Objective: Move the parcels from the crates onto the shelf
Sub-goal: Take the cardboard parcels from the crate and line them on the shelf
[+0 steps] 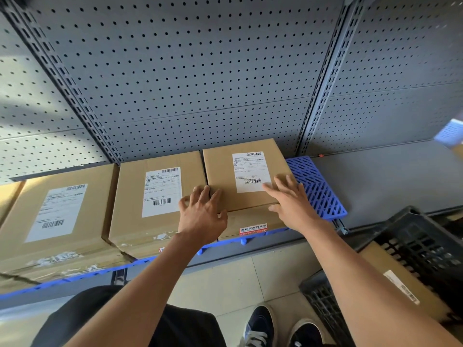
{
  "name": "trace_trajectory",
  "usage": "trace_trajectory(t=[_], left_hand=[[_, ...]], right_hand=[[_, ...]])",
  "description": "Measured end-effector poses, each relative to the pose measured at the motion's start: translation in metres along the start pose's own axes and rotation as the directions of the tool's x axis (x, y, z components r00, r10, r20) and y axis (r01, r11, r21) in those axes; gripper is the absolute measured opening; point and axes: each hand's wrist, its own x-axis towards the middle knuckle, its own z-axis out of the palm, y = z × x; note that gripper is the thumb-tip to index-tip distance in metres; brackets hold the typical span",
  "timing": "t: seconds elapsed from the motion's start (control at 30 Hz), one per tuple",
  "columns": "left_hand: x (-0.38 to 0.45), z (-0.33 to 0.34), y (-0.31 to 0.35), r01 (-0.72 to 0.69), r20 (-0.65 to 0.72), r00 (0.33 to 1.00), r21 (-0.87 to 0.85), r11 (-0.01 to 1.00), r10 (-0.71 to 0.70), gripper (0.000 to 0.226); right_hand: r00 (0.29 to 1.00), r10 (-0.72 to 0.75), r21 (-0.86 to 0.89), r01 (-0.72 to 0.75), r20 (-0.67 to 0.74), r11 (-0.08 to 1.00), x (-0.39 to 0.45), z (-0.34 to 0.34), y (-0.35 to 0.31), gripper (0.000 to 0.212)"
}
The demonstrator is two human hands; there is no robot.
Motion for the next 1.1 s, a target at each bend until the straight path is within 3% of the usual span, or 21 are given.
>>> trace_trajectory(t=[0.17,0.33,0.5,0.67,0.87,1.1], left_hand=[[0.001,0.000,0.001,0.015,0.030,0.999,0.008,1.000,-0.015,0.067],[0.002,-0.005,0.002,0.025,0.042,0.999,-0.021,0.999,-0.024,0.061],[-0.003,-0.022,0.017,-0.003,0.069,0.998,-0.031,1.000,0.005,0.063],[-0.011,-0.042,0.065,-0.144,0.022,0.989,-0.158,0.977,0.149,0.060],[-0.031,-0.049,0.146,-0.321,0.037,0.940,-0.236,0.917,0.339,0.045],[-0.067,-0.021,0.249,-0.426,0.170,0.861,-0.277,0.861,0.480,0.041]], right_hand=[[1.000,0.003,-0.098,-0.002,0.014,0.995,-0.006,0.001,-0.011,0.072],[0.997,-0.022,-0.025,0.020,-0.068,0.999,-0.013,-0.011,-0.023,0.059],[0.990,0.057,0.084,-0.046,-0.129,0.995,-0.037,-0.037,-0.036,0.050],[0.970,0.210,0.132,-0.194,-0.123,0.972,-0.078,-0.053,-0.022,0.046],[0.857,0.466,0.350,-0.378,-0.217,0.857,-0.160,-0.046,0.019,0.040],[0.694,0.704,0.452,-0.585,-0.150,0.673,-0.265,-0.014,0.088,0.042]])
